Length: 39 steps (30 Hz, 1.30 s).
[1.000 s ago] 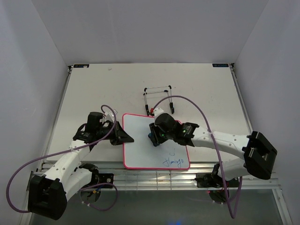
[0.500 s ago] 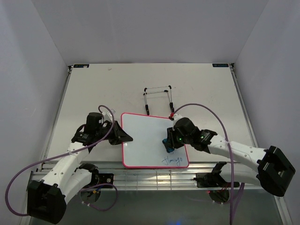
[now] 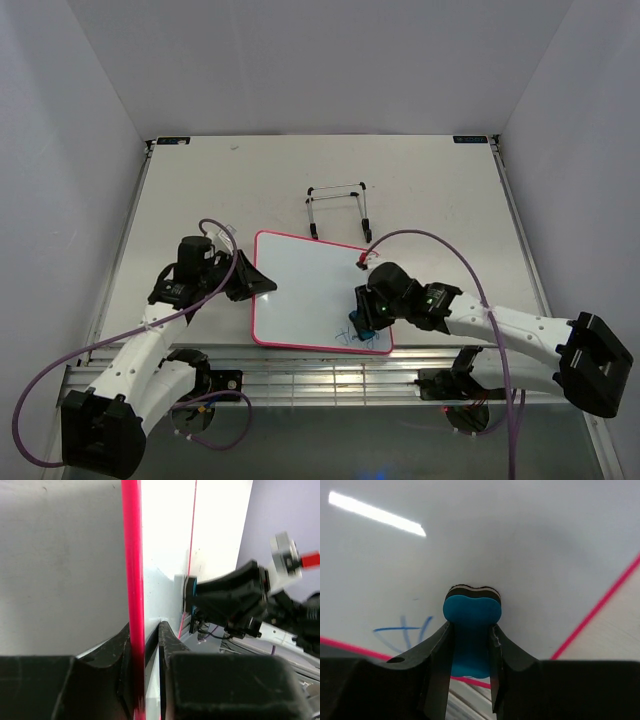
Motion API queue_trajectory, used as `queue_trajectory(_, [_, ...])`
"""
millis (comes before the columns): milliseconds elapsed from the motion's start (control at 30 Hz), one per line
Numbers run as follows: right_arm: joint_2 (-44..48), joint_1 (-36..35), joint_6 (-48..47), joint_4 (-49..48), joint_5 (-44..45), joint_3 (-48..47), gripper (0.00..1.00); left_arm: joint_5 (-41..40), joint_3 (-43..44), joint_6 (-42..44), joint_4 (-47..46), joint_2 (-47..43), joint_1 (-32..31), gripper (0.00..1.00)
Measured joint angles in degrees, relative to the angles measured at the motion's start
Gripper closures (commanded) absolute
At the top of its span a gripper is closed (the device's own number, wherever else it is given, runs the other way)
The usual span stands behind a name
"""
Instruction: Erase the whiteboard
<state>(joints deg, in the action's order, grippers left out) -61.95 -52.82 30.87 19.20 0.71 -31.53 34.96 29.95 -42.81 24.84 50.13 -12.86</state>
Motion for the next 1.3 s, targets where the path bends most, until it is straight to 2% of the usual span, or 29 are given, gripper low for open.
queue_trajectory(200, [-4.22, -16.72, -0.87, -7.39, -0.31, -5.92, 0.92, -1.07, 0.11, 0.79, -0.90, 0.02, 0.76, 1.00])
queue_trajectory(333, [-7.34, -21.07, -1.16, -11.82, 0.42, -8.07, 0.92, -2.14, 0.11, 1.44, -1.07, 0.02, 0.98, 1.00])
queue_trajectory(533, [-4.68, -19.02, 2.89, -11.32, 5.57, -5.38, 0.92, -4.17, 0.11, 1.03, -1.92, 0.02, 1.18, 1.00])
queue_trajectory(733, [6.40, -9.86, 8.48, -1.05, 8.63, 4.37, 0.92, -5.05, 0.11, 0.72, -2.58, 0.02, 1.18, 1.00])
queue_trajectory(900, [10.69, -5.16, 11.41, 4.63, 8.35, 7.80, 0.92, -5.01, 0.11, 0.72, -2.69, 0.00, 1.16, 1.00])
queue_trajectory(1167, [9.05, -5.16, 10.51, 7.76, 7.80, 5.27, 0.92, -4.55, 0.11, 0.79, -3.15, 0.02, 1.18, 1.00])
queue_trajectory(1300, [8.96, -9.27, 7.17, 2.23, 2.36, 4.04, 0.92, -4.48, 0.11, 0.85, -3.56, 0.02, 1.18, 1.00])
